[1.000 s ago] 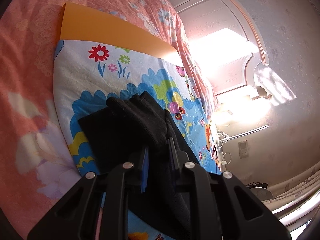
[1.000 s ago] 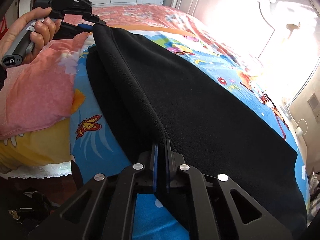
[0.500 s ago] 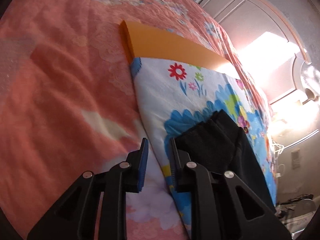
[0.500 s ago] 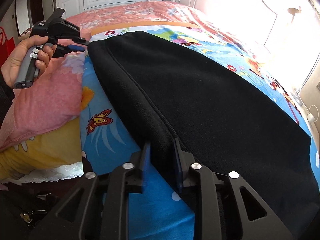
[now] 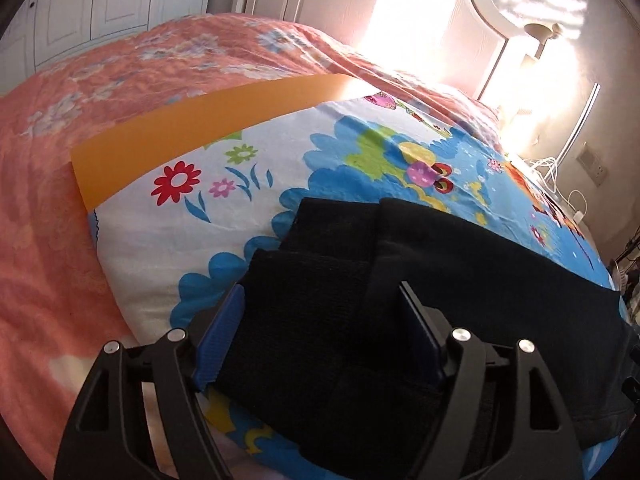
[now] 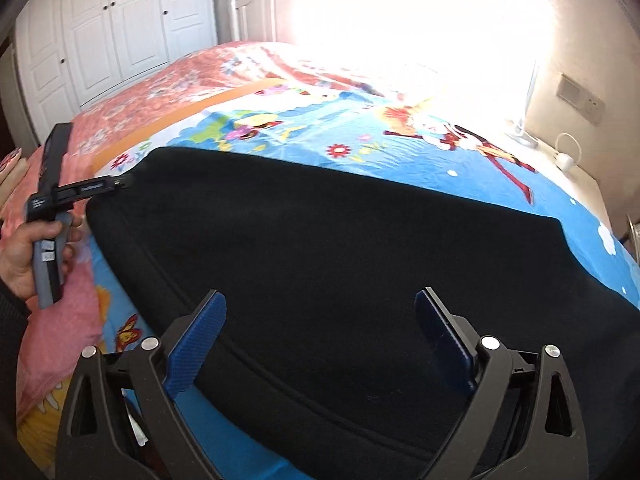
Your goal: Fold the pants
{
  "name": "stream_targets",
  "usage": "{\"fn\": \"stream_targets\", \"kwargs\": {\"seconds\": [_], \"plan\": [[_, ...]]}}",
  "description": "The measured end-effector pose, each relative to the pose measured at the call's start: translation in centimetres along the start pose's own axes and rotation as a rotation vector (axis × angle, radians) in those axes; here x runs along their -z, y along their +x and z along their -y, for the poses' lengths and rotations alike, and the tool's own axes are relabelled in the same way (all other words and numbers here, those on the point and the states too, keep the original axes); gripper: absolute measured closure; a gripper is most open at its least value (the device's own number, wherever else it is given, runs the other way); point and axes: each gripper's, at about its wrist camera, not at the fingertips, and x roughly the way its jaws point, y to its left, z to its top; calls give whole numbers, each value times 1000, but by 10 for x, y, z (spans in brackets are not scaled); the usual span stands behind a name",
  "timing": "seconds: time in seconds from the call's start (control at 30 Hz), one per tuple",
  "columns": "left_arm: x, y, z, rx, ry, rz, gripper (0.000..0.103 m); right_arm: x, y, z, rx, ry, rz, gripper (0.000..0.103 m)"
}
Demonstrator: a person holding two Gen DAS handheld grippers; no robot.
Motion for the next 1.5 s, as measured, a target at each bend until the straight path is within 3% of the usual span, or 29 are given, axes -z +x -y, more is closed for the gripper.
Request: {"fn": "stream_targets", "kwargs": {"seconds": [0.07, 0.1, 0.17, 0.23, 0.37, 0.43, 0.5, 0.57, 0.6, 0.73, 0.8, 0.83, 0.93, 1.0, 1.1, 1.17, 1.27, 1.37, 1.5], "plan": [[-1, -13, 21, -39, 82, 45, 40, -11, 10, 8, 4, 6, 17, 5], [-2, -20, 32, -35, 119, 73, 54, -17, 16, 9, -19, -12, 9, 5], [-8, -27, 46, 40, 131, 100, 56, -34, 32, 5, -73, -62, -18, 5], [-15, -26, 54, 107, 131, 98, 63, -51, 52, 7, -66, -66, -48, 5], [-34, 0, 56, 123, 110, 46, 71, -74, 105, 24, 52, -48, -128, 5], [-40, 22, 45, 92, 74, -15, 78, -75, 130, 35, 100, -53, -190, 5], [-41, 40, 33, 77, 45, -66, 74, -74, 136, 50, 25, -2, -188, 5], [-40, 44, 29, 60, 45, -66, 64, -72, 137, 53, 1, 10, -189, 5], [-40, 44, 30, 41, 49, -62, 59, -70, 136, 52, 3, 5, -180, 5], [-37, 46, 24, 57, 12, -53, 57, -74, 131, 43, 55, -8, -186, 5], [-37, 44, 21, 71, -5, -46, 57, -83, 119, 23, 136, -68, -153, 5], [-36, 42, 19, 84, -22, -39, 57, -86, 111, 9, 136, -115, -122, 5], [-29, 13, 11, 97, -108, 17, 58, -92, 91, -36, 64, -213, -69, 5], [-14, -18, 10, 92, -137, 69, 57, -93, 83, -61, -12, -206, -67, 5], [19, -51, 15, 92, -125, 108, 57, -89, 84, -95, -125, -160, -114, 5], [39, -58, 19, 27, -75, 110, 57, -81, 87, -117, -166, -151, -140, 5], [58, -41, 27, -78, 51, 70, 57, -65, 92, -140, -178, -157, -169, 5], [64, -38, 28, -113, 73, 65, 55, -46, 103, -152, -147, -202, -223, 5], [64, -35, 28, -140, 58, 45, 53, -38, 99, -144, -181, -190, -165, 5]]}}
